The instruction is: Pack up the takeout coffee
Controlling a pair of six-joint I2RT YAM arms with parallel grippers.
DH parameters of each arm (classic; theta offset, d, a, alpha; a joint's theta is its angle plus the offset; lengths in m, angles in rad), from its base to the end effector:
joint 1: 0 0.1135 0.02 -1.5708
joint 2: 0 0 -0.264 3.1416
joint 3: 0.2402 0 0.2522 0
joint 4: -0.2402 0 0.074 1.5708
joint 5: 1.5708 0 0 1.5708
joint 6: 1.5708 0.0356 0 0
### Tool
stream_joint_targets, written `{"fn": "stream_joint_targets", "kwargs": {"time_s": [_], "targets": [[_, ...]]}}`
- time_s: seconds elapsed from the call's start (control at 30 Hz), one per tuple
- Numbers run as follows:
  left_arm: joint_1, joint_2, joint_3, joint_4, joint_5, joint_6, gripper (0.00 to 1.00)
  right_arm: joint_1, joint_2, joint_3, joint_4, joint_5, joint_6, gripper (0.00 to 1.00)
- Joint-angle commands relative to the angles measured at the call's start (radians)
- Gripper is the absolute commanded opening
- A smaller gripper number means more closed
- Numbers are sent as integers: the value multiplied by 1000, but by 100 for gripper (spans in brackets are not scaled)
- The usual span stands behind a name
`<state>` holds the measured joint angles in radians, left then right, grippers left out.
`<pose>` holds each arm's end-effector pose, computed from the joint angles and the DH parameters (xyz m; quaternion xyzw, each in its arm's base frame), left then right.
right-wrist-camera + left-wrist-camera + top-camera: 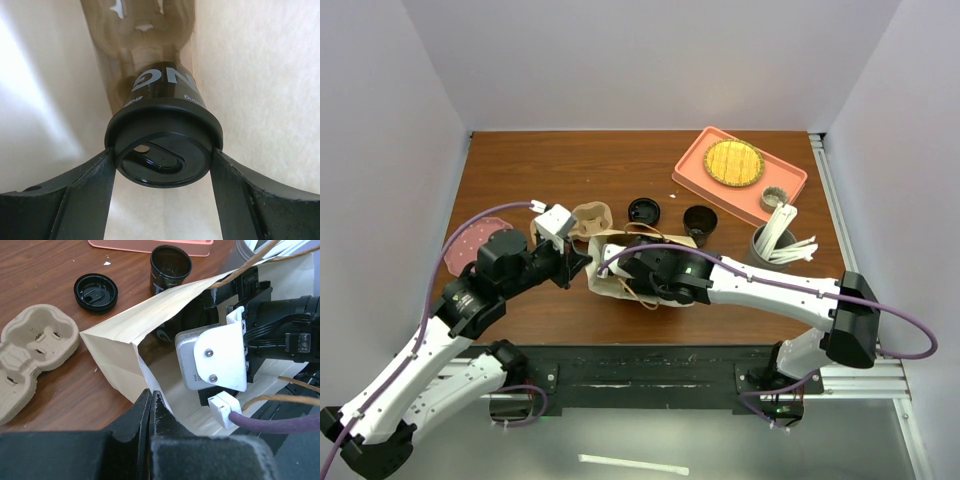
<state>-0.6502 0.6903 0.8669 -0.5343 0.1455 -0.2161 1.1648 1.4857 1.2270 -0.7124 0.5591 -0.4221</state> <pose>0.1158 -0.0945 0.3455 0.2169 0.7913 -0.2928 0.4910 0.1392 0.2760 0.2859 -0.5974 0.7022 -0.1426 0.3602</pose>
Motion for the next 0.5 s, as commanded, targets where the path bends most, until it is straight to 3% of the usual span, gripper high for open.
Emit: {"fn": "stream_joint_targets", "kwargs": {"time_s": [0.0, 0.47], "targets": [[0, -15, -35, 76, 0, 26, 0, -17, -1, -4, 62, 35, -63, 26], [0, -17, -40, 105, -20, 57, 0, -91, -44, -69, 85, 16, -86, 34]]}}
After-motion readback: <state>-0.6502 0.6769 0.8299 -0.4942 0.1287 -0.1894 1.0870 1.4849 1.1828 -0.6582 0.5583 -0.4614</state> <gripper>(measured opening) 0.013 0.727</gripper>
